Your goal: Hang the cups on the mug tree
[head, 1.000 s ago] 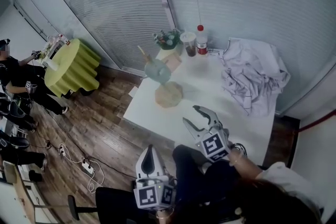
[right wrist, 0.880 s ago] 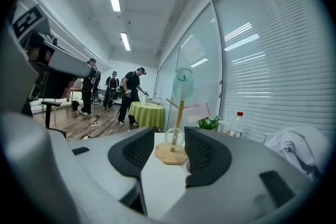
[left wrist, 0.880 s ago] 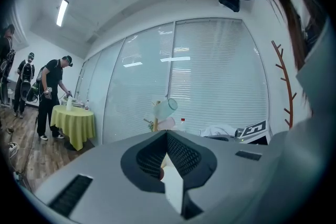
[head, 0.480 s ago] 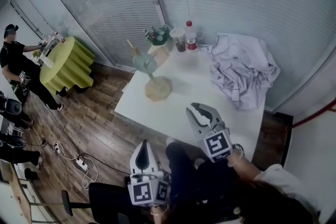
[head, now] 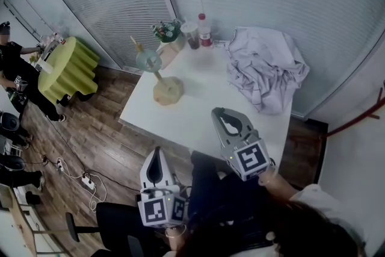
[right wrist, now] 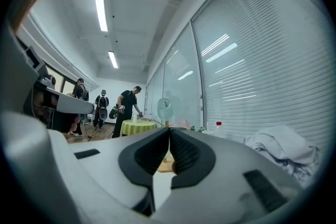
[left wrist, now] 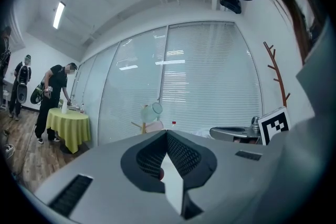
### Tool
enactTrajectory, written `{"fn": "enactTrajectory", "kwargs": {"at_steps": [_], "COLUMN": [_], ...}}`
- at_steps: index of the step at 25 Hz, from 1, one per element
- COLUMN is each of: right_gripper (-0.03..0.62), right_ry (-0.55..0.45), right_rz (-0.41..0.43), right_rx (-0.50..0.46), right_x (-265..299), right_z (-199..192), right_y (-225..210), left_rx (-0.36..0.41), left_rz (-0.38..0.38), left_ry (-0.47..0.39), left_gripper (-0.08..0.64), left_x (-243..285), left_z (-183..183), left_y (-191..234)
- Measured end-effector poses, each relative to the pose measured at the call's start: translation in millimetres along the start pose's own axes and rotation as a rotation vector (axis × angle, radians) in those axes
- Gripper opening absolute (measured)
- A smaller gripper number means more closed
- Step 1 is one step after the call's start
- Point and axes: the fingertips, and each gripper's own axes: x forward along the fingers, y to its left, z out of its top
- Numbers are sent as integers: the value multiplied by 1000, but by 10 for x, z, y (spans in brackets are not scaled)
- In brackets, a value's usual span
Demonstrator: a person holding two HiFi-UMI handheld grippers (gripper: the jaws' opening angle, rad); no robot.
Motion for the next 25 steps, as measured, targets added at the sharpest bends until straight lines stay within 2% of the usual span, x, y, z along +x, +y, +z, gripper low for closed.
{"fn": "enactTrajectory", "kwargs": {"at_steps": [4, 9, 15, 21, 25], "right_gripper": [-3, -3, -5, -5, -5], "right_ry": [-19, -29, 11, 19, 34], "right_rz": [17, 16, 18, 35, 63], "right_rx": [-2, -14, -20, -14, -56], "right_x": [-13, 14, 21, 117, 199], "right_z": [91, 152, 138, 143, 156], "right_y": [47, 76, 17, -35, -53], "left_rx": [-14, 7, -21, -44, -61], "left_rz": [27, 47, 102, 111, 125], "left_ry": [14, 31, 42, 46, 37], "left_gripper": [3, 3, 3, 3, 3], "left_x": [-3, 73, 144, 266, 374], "left_z": [19, 88, 95, 18, 28], "left_y": [40, 144, 302, 323, 361]}}
